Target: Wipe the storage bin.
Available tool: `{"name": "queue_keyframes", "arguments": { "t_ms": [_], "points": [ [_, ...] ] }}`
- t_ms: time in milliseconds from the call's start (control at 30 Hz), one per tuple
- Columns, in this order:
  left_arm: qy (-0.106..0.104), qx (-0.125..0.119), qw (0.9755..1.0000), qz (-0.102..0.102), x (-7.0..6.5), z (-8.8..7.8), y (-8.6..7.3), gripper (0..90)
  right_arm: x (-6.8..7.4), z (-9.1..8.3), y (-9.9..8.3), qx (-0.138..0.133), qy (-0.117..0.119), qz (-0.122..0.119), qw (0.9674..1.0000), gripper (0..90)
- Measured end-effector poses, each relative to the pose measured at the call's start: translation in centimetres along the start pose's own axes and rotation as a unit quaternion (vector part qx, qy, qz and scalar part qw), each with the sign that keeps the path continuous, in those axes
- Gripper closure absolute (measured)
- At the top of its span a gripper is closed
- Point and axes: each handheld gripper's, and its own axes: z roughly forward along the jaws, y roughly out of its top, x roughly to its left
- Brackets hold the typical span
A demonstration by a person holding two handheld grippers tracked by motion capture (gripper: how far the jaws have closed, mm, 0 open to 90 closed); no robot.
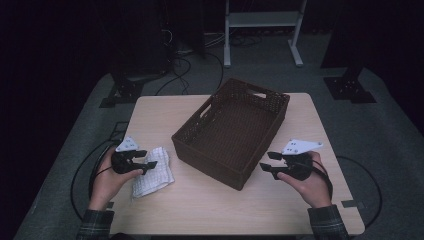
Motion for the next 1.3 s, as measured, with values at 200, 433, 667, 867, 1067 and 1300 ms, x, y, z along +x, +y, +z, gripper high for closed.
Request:
{"name": "queue_keyframes", "arguments": {
  "t_ms": [200,433,667,867,1067,1300],
  "points": [
    [-0.039,-0.011,0.9989,-0.025,0.2,0.5,0.3,33.6,-1.8,0.4,-3.7,0.032,-0.048,0.042,0.9974,36.4],
    [-0.024,-0.011,0.9995,-0.015,0.3,1.2,0.6,29.9,-3.6,0.8,-7.2,0.054,-0.091,0.088,0.9906,29.2],
    [-0.033,-0.036,0.9986,-0.019,0.2,1.3,1.6,32.4,-4.7,0.5,-9.4,0.069,-0.116,0.117,0.9838,28.1],
    [-0.041,-0.047,0.9979,-0.018,0.5,1.7,2.7,48.5,-5.2,0.0,-10.5,0.071,-0.122,0.128,0.9818,24.9],
    [-0.002,-0.034,0.9992,-0.019,1.0,1.9,3.8,78.6,-5.5,0.3,-11.1,0.081,-0.124,0.133,0.9799,22.1],
    [-0.013,-0.032,0.998,-0.053,1.7,3.2,4.0,90.0,-5.2,0.7,-11.6,0.076,-0.128,0.118,0.9818,18.6]
  ]
}}
